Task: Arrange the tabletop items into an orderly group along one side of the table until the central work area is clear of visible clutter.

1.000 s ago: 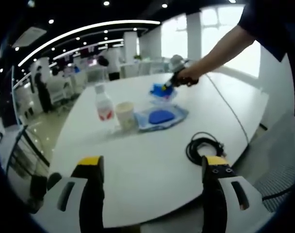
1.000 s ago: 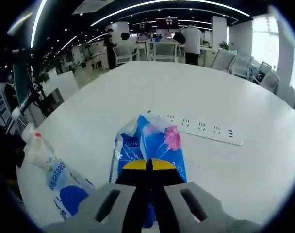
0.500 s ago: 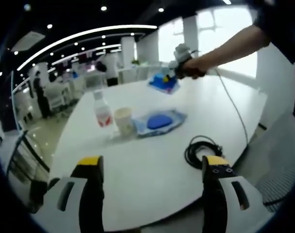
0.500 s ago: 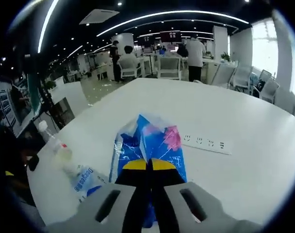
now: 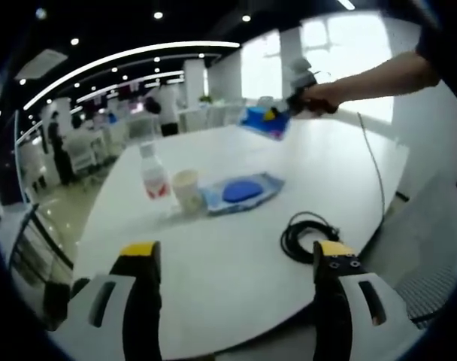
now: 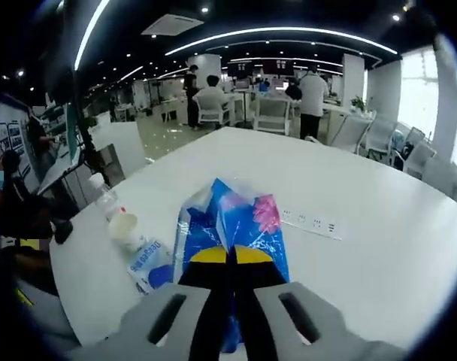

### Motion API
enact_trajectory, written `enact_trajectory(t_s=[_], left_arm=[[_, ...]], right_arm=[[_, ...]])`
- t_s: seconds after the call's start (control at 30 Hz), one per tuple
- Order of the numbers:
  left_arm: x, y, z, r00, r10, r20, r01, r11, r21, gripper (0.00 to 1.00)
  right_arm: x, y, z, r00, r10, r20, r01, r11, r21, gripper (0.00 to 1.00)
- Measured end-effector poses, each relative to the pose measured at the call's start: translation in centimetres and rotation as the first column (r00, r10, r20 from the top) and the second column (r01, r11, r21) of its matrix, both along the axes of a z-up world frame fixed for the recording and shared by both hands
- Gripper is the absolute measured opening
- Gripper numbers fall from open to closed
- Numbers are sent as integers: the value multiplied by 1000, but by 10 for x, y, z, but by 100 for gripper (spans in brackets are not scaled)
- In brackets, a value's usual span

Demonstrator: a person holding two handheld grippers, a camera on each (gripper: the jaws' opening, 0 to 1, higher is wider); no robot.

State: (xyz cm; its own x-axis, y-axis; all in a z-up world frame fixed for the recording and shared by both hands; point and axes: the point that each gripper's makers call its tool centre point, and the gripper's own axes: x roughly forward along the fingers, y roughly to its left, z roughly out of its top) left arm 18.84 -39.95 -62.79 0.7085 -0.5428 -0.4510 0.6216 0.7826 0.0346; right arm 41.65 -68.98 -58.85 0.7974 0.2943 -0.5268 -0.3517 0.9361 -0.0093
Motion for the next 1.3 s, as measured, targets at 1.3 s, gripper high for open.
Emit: enact_trajectory(t_s=[1.3], left_arm=[[-1,-4,-2,1000,-21,-6,21,1000,-4,80]], right_arm=[[-75,-14,-27,935,320,-154,-348,912,-215,0]])
